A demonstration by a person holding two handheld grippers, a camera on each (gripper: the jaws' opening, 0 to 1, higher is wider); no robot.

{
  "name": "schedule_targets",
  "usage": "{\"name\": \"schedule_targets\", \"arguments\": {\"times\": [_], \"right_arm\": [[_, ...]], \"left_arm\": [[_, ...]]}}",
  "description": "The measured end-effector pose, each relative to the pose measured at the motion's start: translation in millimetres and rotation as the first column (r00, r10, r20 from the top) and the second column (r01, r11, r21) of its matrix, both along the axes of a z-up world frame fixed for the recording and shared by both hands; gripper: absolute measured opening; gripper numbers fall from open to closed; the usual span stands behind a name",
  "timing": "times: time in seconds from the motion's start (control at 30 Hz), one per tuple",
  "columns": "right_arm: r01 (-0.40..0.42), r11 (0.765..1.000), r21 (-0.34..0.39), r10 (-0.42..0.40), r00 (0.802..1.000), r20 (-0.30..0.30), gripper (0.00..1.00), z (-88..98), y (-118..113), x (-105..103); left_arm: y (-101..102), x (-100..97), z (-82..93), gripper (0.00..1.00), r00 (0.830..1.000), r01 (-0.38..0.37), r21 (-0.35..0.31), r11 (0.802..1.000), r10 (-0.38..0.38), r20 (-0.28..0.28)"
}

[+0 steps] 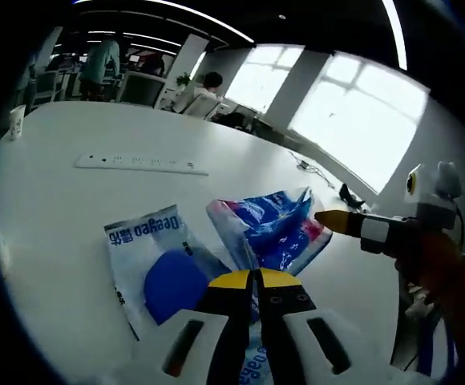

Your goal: Arrange the tabletop items into an orderly group along one side of the table until the central work area is clear of visible clutter.

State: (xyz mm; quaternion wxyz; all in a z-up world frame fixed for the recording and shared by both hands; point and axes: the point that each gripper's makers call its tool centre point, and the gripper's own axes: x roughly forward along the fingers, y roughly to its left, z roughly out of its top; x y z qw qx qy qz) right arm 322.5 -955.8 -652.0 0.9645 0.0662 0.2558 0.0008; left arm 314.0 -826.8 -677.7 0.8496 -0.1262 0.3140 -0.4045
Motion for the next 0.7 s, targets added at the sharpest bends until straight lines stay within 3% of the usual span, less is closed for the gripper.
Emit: {"name": "schedule_targets", "arguments": {"times": [0.3, 0.53, 0.7], "right_arm": [[0.014, 0.999, -0.031, -0.015, 0.999, -0.028, 0.0, -14.1, -18.8, 7.8], [0.026, 1.0, -0.01, -0.026, 0.998, -0.059, 0.0, -30.0, -22.9, 8.8], [0.027, 0.999, -0.019, -0.028, 0.997, -0.073, 0.0, -40.8, -25.6, 10.3]], "left_arm": [[-18.4, 7.9, -11.9, 0.02, 1.0, -0.016, 0.002, 1.0, 0.016, -0.024], [-23.3, 13.8, -25.1, 0.02, 0.997, -0.042, 0.006, 0.999, 0.043, -0.068], [-28.7, 15.4, -30.4, 0.02, 0.998, -0.034, 0.018, 0.999, 0.035, -0.06]]}}
